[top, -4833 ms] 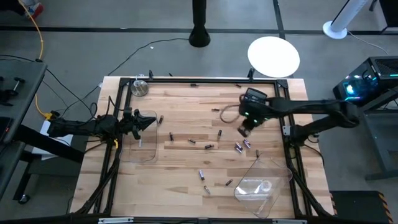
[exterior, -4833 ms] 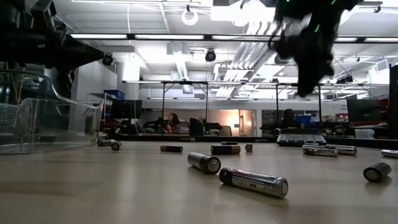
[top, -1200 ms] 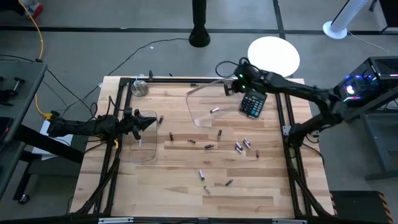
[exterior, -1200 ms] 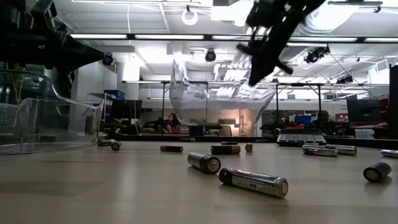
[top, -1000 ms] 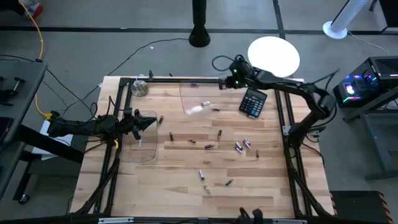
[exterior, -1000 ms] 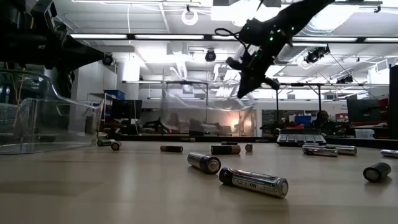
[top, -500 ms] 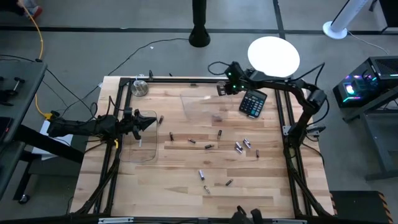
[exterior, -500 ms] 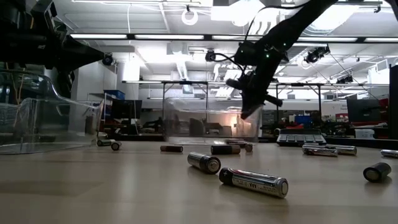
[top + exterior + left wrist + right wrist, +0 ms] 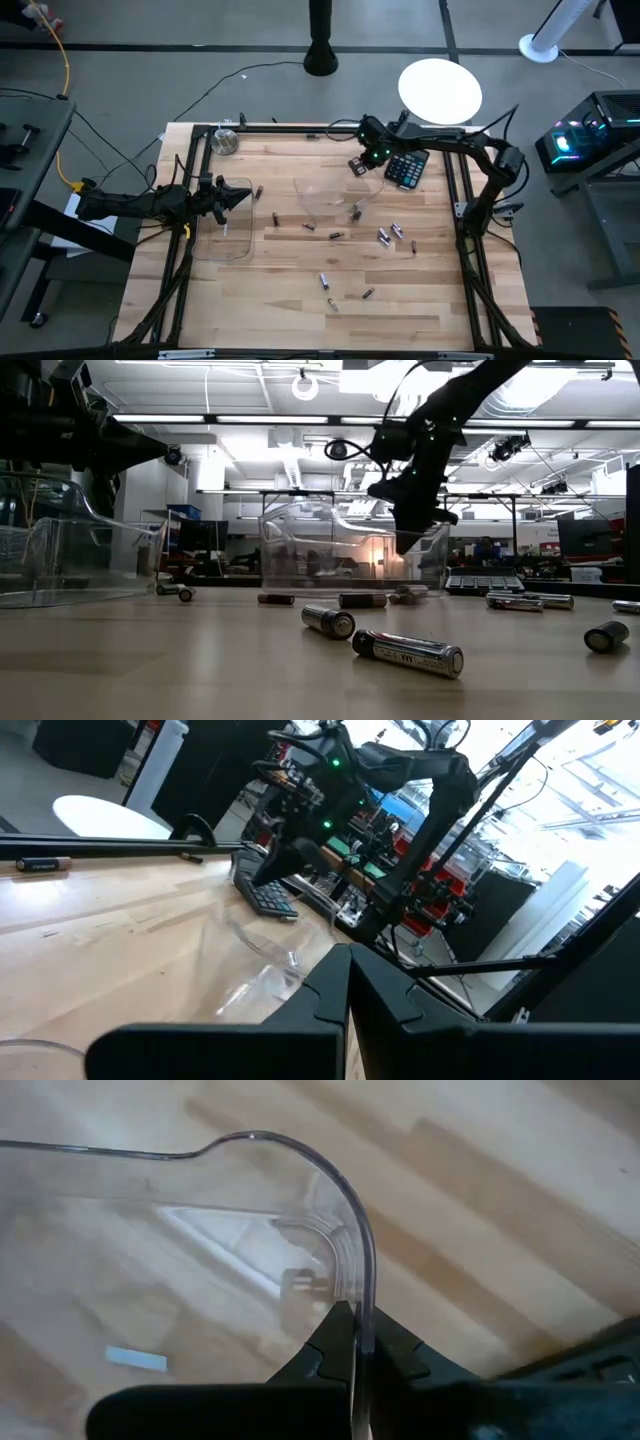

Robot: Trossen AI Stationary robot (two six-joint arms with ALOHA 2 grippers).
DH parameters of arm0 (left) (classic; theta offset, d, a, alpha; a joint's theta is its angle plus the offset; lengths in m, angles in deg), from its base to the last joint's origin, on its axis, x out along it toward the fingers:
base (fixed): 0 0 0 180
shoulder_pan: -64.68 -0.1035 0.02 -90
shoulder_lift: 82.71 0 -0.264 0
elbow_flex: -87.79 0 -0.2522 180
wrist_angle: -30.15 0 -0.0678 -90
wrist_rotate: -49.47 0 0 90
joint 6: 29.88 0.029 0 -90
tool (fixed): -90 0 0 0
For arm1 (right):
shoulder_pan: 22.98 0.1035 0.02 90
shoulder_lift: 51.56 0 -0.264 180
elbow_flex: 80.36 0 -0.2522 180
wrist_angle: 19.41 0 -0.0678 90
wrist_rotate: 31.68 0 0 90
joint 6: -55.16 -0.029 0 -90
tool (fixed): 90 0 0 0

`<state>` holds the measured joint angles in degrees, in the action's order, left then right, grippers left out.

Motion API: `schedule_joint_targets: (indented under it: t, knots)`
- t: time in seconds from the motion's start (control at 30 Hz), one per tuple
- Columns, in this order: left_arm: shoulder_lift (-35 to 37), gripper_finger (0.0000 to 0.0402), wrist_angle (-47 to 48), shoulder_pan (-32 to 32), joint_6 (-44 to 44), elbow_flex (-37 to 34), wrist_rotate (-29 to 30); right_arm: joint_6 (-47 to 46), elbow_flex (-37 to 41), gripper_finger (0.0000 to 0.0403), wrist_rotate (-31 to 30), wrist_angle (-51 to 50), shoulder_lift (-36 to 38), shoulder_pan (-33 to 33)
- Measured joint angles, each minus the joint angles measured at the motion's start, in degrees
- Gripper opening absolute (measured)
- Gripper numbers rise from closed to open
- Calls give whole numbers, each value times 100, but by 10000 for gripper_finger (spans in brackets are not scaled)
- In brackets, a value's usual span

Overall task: Sort batteries
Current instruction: Move the right transparent bin to the center of the table

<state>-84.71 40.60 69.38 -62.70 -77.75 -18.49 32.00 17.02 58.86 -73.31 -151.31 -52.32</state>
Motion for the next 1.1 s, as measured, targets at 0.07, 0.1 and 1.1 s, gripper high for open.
schedule_joint_targets:
  t: [0.07,0.1,1.1]
  knots:
    - [0,0,0,-1,0,1,0,364,0,0,-40,-134,0,61]
    - [0,0,0,1,0,0,0,578,0,0,-73,-156,0,72]
    - [0,0,1,1,0,-1,0,5429,46,0,604,1341,-48,196]
